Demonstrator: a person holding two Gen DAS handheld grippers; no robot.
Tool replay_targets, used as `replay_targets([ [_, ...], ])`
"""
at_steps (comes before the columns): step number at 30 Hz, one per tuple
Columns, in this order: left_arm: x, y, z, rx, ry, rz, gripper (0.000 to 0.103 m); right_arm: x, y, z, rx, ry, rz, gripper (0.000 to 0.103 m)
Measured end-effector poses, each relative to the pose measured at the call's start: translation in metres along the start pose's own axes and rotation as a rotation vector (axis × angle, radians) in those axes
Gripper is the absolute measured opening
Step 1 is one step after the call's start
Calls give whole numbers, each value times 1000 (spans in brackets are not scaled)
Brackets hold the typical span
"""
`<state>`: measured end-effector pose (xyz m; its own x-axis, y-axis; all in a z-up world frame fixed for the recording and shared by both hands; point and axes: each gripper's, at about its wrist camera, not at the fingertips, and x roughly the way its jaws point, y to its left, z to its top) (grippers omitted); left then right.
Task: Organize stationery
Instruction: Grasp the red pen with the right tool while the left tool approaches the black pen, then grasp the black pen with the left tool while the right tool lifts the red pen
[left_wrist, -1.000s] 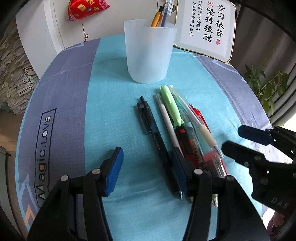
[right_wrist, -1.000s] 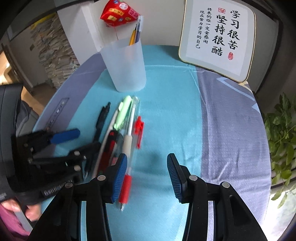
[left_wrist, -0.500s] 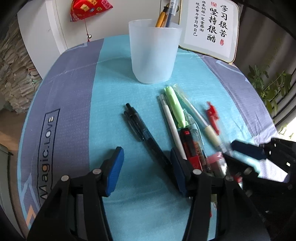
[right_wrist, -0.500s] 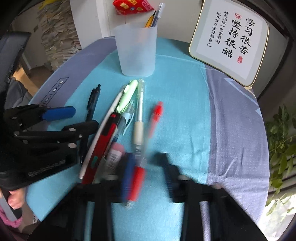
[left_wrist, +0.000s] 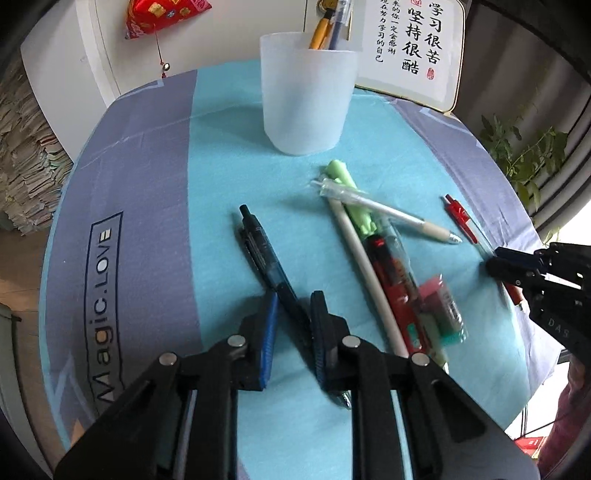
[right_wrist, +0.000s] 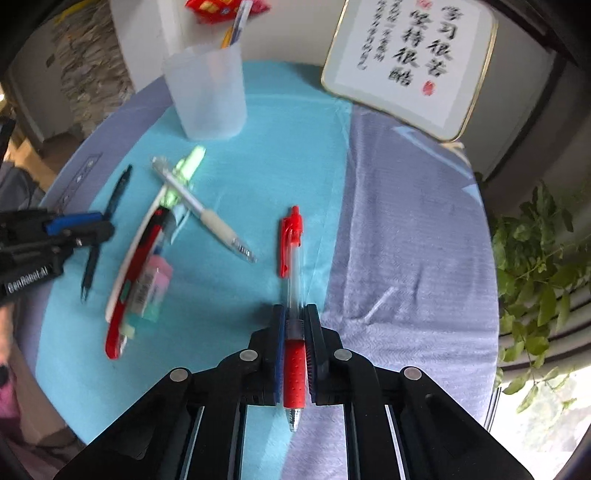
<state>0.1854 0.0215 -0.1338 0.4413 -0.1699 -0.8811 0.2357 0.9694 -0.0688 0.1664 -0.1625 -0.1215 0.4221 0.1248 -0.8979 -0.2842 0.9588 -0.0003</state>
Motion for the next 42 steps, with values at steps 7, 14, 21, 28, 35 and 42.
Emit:
replay_targets([
  [7,-4,10,6,-70,-9,-36,19,1,-8,19,51,-22,10,23],
  [14,5,14,29,-124,-24,41,38,2,-18,39,123,-47,38,28],
  [21,22,8,45,-126,5,68,37,12,-21,48,143,-30,42,28],
  [28,23,-3,44,-69,-14,94,15,24,-10,57,99,0,24,28],
  [35,0,-5,37,-38,-70,78,13,14,-5,57,95,-32,23,14],
  [42,-39,-7,35,-39,-161,87,13,-40,-8,51,118,-160,40,14],
])
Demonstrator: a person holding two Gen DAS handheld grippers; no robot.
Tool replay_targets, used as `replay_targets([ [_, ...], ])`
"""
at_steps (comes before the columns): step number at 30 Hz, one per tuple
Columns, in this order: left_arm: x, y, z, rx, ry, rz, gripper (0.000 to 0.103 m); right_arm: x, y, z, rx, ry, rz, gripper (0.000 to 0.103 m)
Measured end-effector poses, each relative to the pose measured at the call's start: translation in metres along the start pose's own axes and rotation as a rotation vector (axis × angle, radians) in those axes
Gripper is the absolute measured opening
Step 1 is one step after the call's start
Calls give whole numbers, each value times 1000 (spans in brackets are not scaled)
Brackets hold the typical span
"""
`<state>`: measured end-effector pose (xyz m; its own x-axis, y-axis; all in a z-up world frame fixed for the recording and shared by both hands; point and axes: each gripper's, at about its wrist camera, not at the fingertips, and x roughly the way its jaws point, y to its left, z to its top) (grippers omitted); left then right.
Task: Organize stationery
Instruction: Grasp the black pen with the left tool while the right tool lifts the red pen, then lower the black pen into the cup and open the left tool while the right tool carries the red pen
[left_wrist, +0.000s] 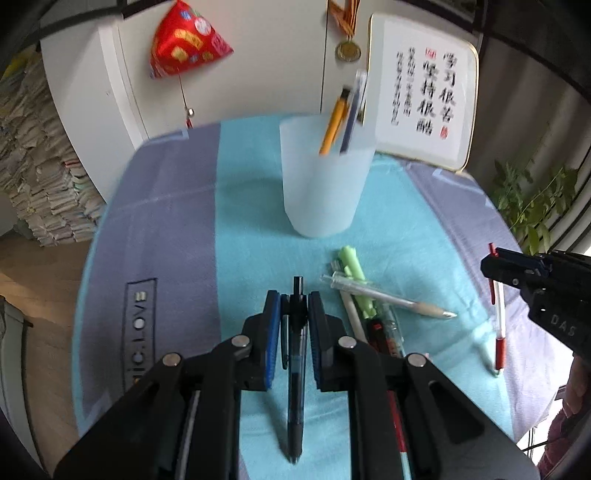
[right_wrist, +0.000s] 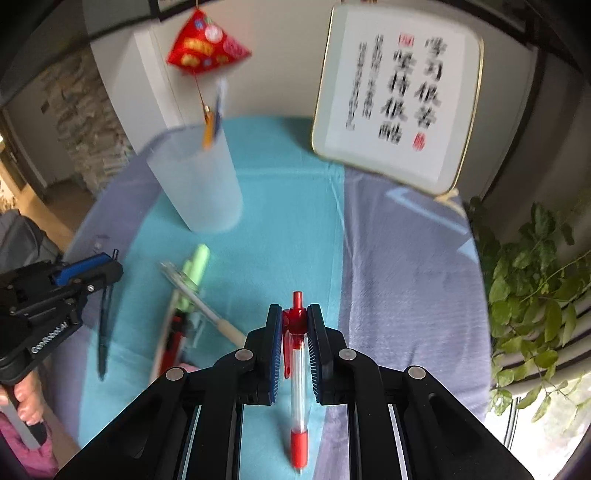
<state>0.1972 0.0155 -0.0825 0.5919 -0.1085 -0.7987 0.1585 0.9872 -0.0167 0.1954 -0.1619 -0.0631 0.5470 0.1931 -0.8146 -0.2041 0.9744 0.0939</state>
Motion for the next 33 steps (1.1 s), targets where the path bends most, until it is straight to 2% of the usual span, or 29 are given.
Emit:
replay_targets([
  [11,-48,-11,6,18,-122,-21,13,-59,9,5,20,-154,44,14],
  [18,-67,-9,16,15,-165,-30,13,-78,14,12,21,-213,60,12],
  [24,-82,-4,39,2,-210,-21,13,-84,17,15,17,-236,69,12],
  [33,-85,-5,92,-15,-278,-9,13,-82,18,19,5,-237,70,11],
])
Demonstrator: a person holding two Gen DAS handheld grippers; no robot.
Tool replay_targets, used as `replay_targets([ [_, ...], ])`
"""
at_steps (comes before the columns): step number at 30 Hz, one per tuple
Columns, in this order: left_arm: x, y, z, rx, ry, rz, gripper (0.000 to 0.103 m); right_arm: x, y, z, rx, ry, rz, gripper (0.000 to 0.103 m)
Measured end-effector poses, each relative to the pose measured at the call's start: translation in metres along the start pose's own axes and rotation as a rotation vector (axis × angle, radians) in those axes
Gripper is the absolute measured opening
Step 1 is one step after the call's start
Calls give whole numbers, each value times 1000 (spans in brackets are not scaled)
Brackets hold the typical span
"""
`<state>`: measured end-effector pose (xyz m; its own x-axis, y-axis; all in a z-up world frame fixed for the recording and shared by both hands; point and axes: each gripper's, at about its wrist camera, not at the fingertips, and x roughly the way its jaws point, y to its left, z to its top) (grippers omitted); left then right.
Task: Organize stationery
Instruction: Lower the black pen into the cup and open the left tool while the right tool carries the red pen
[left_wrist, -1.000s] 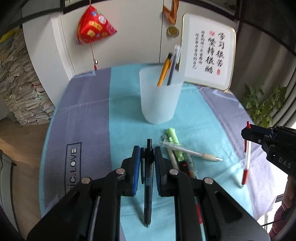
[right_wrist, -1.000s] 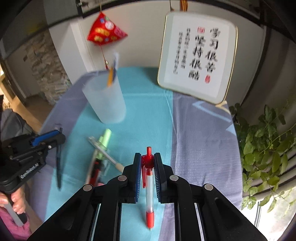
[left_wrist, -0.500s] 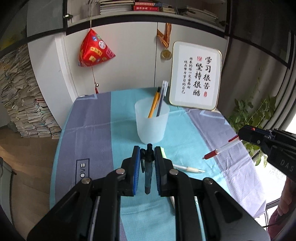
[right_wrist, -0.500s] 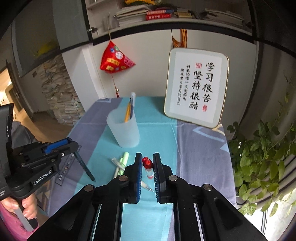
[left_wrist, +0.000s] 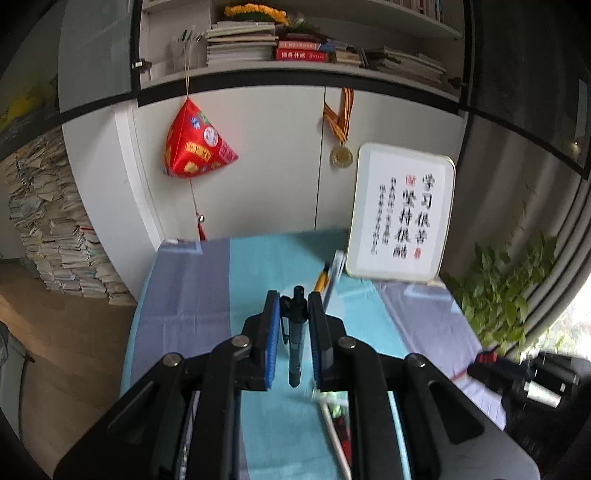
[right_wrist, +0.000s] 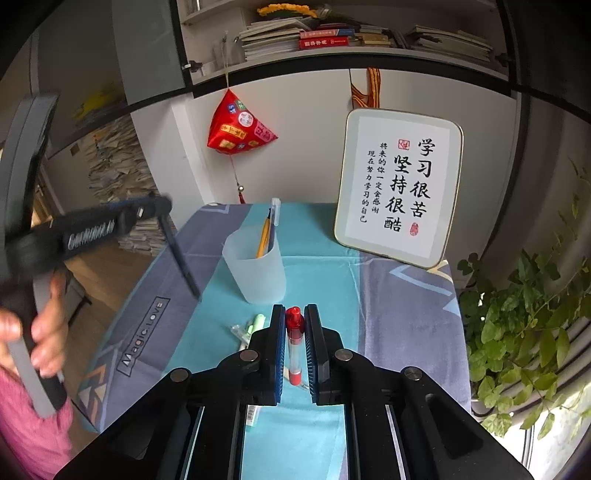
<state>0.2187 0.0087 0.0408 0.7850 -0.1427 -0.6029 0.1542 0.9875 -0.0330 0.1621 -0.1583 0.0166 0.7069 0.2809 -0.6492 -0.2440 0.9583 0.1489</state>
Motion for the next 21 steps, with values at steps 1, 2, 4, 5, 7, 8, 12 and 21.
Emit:
replay_targets([
  [1,2,-1,5,-2,-7,-1,13,1,0,1,0,1,-1,11],
  [2,4,-2,10,-4,-14,0,13,1,0,1,0,0,-2,11],
  [4,8,-5,20,-5,-26,4,13,1,-1,3,-3,-3,-5,11],
  [5,10,-7,25,-4,-33,4,13,1,-1,4,-4,-4,-6,11],
  [7,15,-9,32,0,-50,11,13,2,-3,6,-2,-7,-9,11],
  [8,19,-10,35,2,-55,15,13,2,-4,7,0,-8,-12,11],
  [12,39,-8,37,4,-52,28,13,4,-9,11,9,-13,-16,11],
  [21,89,3,18,-6,36,32,13,13,-8,18,6,-13,-5,11],
])
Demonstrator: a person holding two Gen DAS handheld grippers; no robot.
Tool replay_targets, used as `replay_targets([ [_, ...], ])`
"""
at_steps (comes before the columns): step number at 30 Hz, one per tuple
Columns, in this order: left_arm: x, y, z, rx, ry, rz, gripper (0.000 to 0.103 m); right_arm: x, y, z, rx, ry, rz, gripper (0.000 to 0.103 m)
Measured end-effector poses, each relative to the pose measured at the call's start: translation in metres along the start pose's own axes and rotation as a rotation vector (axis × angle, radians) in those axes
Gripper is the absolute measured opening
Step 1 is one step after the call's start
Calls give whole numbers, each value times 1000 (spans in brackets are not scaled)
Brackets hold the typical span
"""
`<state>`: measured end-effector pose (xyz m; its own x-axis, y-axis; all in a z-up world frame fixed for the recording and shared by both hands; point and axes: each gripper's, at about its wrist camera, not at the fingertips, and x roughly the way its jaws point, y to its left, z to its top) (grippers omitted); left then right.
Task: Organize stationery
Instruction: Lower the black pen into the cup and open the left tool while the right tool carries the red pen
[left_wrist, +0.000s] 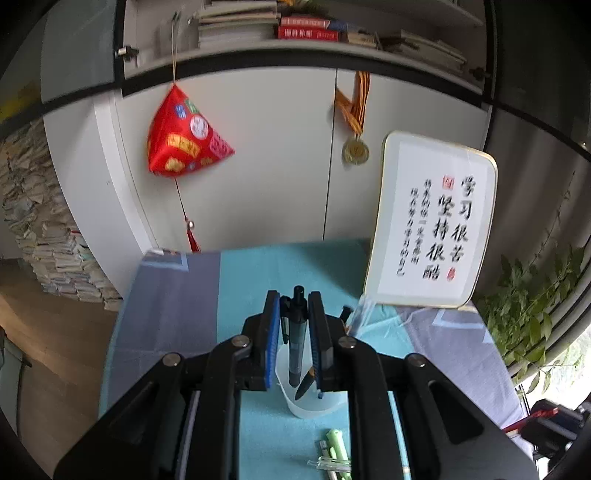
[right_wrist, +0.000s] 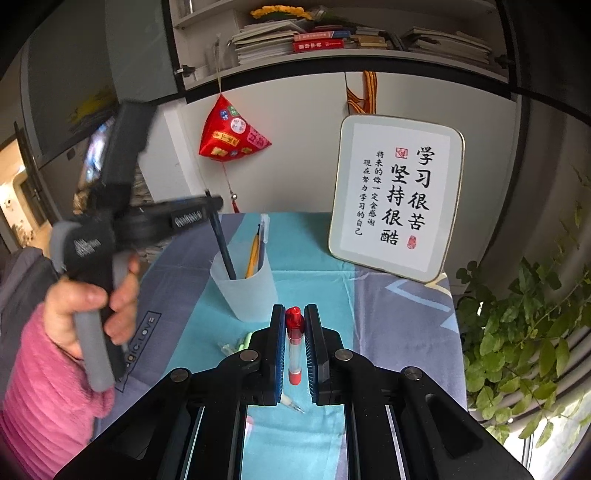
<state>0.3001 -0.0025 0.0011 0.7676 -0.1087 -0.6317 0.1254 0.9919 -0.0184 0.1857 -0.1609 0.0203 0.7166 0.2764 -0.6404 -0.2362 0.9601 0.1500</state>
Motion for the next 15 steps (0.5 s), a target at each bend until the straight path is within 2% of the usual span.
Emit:
replay_targets([
  [15,22,11,-16,-36,84,-25,15,4,12,9,-9,-1,13,11],
])
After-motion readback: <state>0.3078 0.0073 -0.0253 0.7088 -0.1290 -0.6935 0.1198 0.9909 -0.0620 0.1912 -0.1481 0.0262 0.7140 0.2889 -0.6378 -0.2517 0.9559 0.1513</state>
